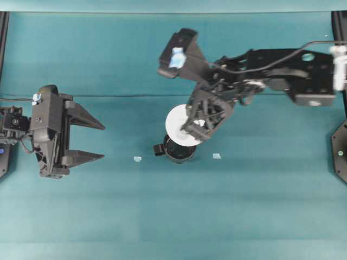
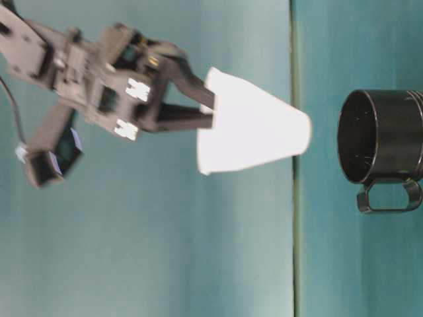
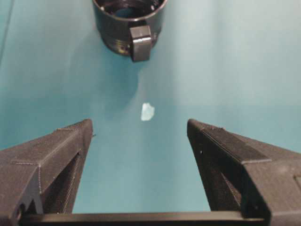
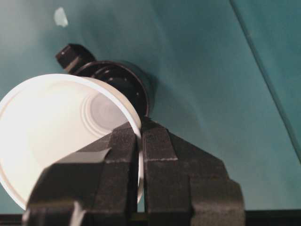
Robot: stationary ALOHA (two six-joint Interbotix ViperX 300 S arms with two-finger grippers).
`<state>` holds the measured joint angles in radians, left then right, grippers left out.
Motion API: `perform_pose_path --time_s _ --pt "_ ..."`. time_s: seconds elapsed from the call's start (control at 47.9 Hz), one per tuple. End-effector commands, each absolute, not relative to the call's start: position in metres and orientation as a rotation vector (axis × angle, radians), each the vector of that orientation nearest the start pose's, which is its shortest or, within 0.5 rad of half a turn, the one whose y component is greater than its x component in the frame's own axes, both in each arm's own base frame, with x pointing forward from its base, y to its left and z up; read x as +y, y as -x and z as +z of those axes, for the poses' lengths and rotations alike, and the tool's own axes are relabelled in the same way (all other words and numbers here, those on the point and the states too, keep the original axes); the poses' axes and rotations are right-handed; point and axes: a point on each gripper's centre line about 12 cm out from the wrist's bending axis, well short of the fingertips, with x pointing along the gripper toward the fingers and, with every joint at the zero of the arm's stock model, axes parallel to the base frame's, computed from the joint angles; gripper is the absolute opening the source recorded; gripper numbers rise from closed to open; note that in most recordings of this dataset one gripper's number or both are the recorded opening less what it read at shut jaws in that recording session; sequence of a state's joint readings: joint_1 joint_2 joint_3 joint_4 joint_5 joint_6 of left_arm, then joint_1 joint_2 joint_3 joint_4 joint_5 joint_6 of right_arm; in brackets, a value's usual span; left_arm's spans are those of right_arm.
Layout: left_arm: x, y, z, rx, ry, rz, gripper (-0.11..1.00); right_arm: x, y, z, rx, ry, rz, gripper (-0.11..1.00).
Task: Put the paper cup into the moved cup holder.
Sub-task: 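Lift the paper cup and carry it left over the cup holder, then lower the paper cup into the cup holder and hold it there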
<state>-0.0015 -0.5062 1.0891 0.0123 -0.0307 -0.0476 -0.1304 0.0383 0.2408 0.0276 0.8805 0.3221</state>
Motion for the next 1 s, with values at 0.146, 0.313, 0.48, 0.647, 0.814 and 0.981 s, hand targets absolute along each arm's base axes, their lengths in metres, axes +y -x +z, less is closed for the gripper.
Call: perform_pose_path --time_s 0.146,0.313,0.48,0.647,0.814,0.981 --pt "0.000 -0.259 0.195 0.535 0.036 0.008 0.83 -0.039 -0.414 0.216 1.171 -0.373 -0.273 0.02" --pt "0.000 -0.260 0.195 0.537 0.036 0.009 0.83 -0.038 -0.417 0.206 1.178 -0.368 -0.273 0.02" --pt "0.000 -0.260 0.195 0.537 0.036 0.009 0.83 -0.041 -0.418 0.197 1.182 -0.362 -0.275 0.02" --pt "0.000 -0.260 0.196 0.535 0.036 0.008 0.83 -0.041 -0.420 0.191 1.187 -0.361 -0.277 0.02" --pt "0.000 -0.260 0.196 0.535 0.034 0.007 0.83 -0.040 -0.422 0.186 1.192 -0.361 -0.274 0.02" --pt "0.000 -0.260 0.196 0.535 0.035 0.009 0.83 -0.039 -0.423 0.186 1.185 -0.355 -0.268 0.02"
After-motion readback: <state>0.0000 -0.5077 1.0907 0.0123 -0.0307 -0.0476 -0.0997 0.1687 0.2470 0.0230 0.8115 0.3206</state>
